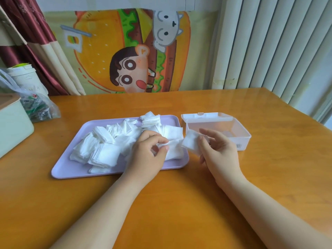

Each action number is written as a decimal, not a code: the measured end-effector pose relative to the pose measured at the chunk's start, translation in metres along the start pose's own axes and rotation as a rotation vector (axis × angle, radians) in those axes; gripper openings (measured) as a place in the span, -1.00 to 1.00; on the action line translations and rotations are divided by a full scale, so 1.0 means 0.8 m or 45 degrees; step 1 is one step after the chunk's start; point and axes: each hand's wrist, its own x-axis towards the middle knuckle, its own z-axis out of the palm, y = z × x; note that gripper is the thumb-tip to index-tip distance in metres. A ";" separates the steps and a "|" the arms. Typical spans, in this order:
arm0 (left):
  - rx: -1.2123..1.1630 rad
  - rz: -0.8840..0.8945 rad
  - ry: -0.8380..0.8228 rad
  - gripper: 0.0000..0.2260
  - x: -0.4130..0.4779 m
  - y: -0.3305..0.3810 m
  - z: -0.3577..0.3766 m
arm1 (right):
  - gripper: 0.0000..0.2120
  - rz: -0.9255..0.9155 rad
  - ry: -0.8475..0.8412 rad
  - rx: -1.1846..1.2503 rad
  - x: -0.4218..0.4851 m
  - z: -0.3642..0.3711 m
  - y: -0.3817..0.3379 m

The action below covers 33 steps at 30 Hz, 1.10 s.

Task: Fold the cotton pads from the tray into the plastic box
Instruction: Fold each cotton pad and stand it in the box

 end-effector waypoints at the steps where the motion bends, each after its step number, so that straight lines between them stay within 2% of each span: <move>1: 0.022 -0.002 0.016 -0.90 0.000 -0.001 0.000 | -0.83 0.000 0.011 0.000 0.000 -0.001 0.000; 6: 0.118 0.123 0.210 -0.93 0.003 0.003 -0.008 | -0.84 -0.012 0.017 0.016 -0.002 -0.001 -0.004; 8: 0.070 0.153 0.269 -0.92 0.003 0.014 -0.015 | -0.84 -0.047 0.013 0.004 -0.002 -0.001 -0.007; 10: -0.080 0.066 0.261 -0.90 0.000 0.024 -0.022 | -0.81 -0.080 0.006 -0.026 -0.001 0.001 -0.006; 13: -0.410 -0.071 0.116 -0.82 -0.002 0.040 -0.027 | -0.79 -0.094 0.013 -0.094 0.001 0.000 -0.005; 15: -0.642 -0.175 -0.118 -0.72 -0.002 0.051 -0.030 | -0.78 -0.077 -0.014 -0.091 0.002 -0.002 -0.011; 18: -0.796 -0.256 -0.361 -0.64 -0.007 0.053 -0.027 | -0.82 0.073 -0.182 0.069 0.002 -0.005 -0.022; 23: -0.733 -0.355 -0.253 -0.69 -0.008 0.045 -0.023 | -0.94 0.237 -0.359 0.210 -0.001 -0.006 -0.023; 28: -0.681 -0.322 -0.192 -0.79 -0.007 0.037 -0.021 | -0.86 0.191 -0.424 0.206 -0.001 -0.007 -0.022; 33: -0.619 -0.307 -0.204 -0.85 -0.007 0.035 -0.020 | -0.87 0.160 -0.480 0.182 -0.005 -0.007 -0.025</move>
